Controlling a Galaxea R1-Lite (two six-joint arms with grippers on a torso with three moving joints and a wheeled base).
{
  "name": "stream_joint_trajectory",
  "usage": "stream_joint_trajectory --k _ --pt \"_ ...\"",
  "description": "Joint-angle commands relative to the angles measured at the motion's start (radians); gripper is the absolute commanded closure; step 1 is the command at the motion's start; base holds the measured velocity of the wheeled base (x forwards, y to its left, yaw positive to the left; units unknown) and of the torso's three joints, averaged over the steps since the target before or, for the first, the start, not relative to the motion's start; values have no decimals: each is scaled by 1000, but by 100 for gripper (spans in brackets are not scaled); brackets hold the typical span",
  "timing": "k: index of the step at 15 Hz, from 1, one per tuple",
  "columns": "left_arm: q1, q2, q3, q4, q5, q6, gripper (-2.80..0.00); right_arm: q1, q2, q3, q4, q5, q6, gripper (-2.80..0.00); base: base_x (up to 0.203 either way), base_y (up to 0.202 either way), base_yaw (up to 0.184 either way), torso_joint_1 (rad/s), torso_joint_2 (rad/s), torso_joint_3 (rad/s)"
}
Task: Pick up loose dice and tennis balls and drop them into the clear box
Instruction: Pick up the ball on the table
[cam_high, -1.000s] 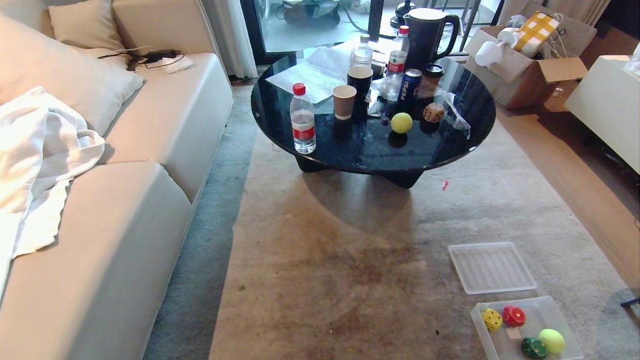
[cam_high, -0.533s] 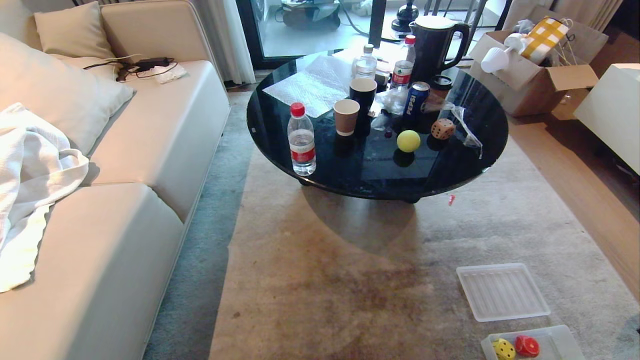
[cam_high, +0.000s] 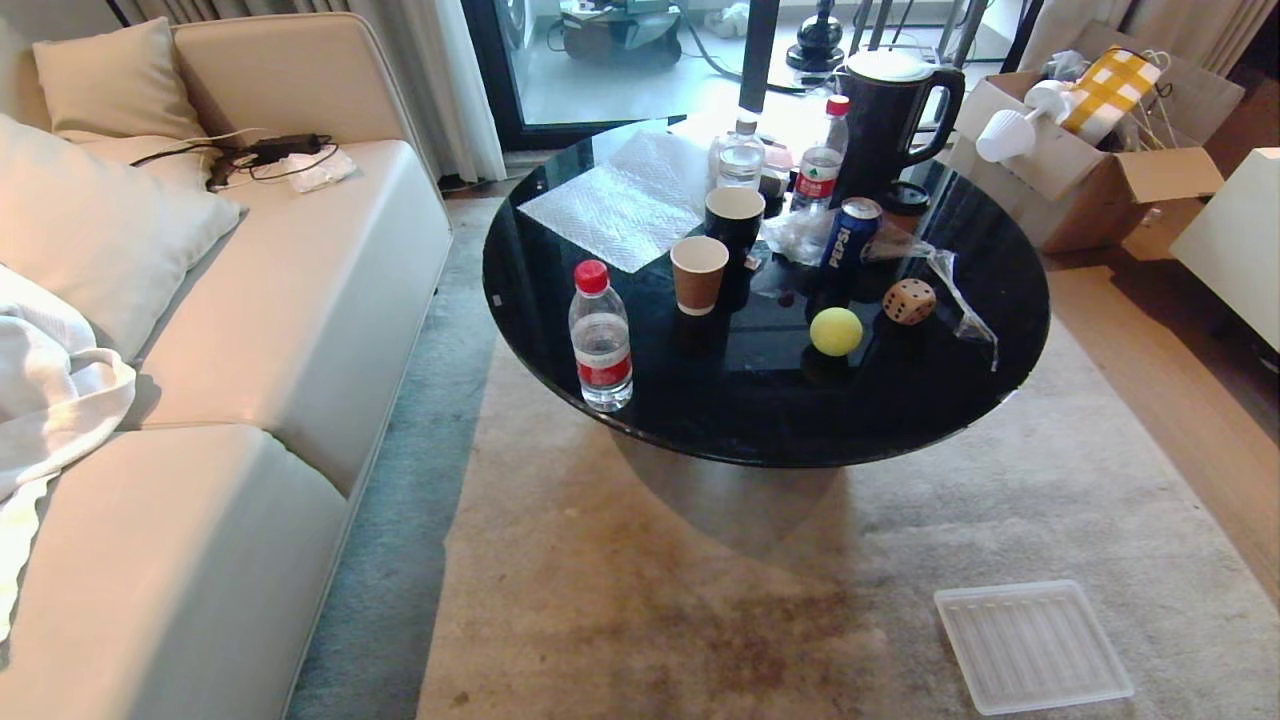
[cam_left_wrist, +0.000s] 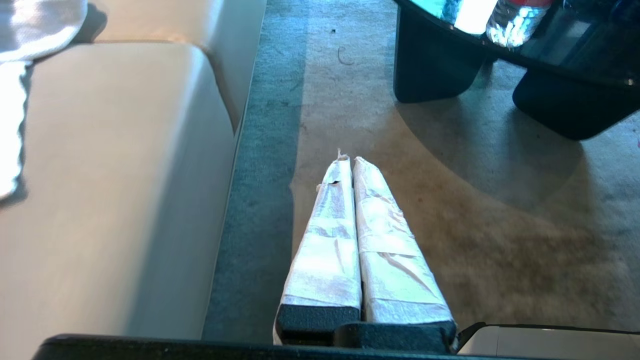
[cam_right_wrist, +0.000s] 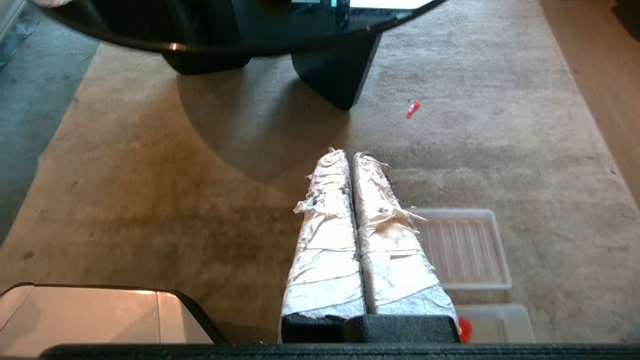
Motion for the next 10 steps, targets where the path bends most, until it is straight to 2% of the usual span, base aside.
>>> stream_joint_trajectory --k 1,10 --pt "0 0 0 0 1 -1 0 0 1 0 0 1 -1 0 184 0 1 2 -2 5" --pt "0 0 0 0 1 -1 0 0 1 0 0 1 -1 0 183 0 -1 2 2 2"
